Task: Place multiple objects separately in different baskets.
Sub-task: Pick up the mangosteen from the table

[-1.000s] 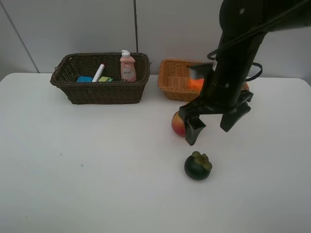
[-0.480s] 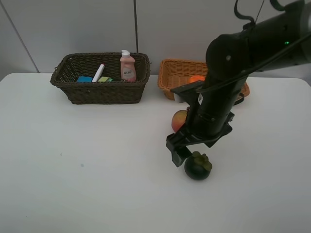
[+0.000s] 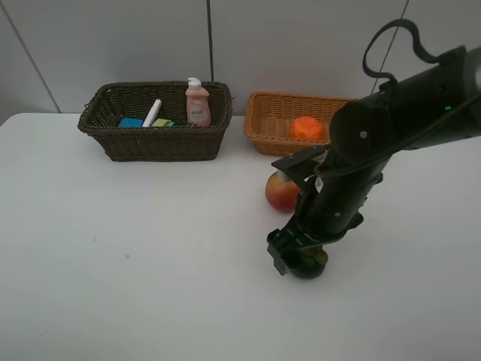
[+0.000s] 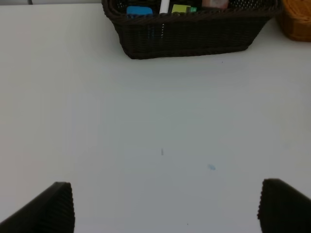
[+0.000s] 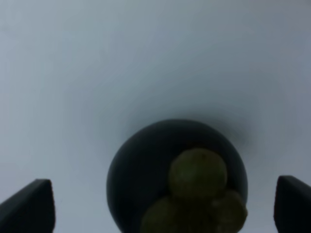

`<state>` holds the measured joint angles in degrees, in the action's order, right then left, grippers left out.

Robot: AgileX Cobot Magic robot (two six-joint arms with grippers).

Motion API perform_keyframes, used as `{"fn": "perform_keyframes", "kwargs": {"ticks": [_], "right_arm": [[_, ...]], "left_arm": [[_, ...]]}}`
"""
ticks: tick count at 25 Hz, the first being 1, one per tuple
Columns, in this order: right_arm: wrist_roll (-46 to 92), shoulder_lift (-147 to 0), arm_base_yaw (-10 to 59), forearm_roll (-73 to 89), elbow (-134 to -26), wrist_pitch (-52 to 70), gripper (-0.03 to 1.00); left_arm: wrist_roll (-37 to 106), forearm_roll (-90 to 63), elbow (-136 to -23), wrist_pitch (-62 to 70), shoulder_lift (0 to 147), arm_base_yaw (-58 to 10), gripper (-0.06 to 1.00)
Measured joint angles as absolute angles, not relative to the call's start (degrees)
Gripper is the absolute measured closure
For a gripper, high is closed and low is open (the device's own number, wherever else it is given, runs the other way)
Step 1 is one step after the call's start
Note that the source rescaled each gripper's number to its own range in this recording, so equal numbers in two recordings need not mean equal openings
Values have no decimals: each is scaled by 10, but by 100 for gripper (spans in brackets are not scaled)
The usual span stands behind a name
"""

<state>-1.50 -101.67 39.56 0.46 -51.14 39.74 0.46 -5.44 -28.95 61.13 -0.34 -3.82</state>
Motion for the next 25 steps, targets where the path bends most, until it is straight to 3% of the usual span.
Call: {"fn": "perform_keyframes", "kwargs": {"ticks": [23,25], "right_arm": [[-15,-1072,396,-4,-486,345,-3],[-15,-1072,396,-4,-486,347,2]], "left_arm": [[5,-54,-289,611,-3,-38,2],[5,-54,-289,611,-3,-38,2]]}}
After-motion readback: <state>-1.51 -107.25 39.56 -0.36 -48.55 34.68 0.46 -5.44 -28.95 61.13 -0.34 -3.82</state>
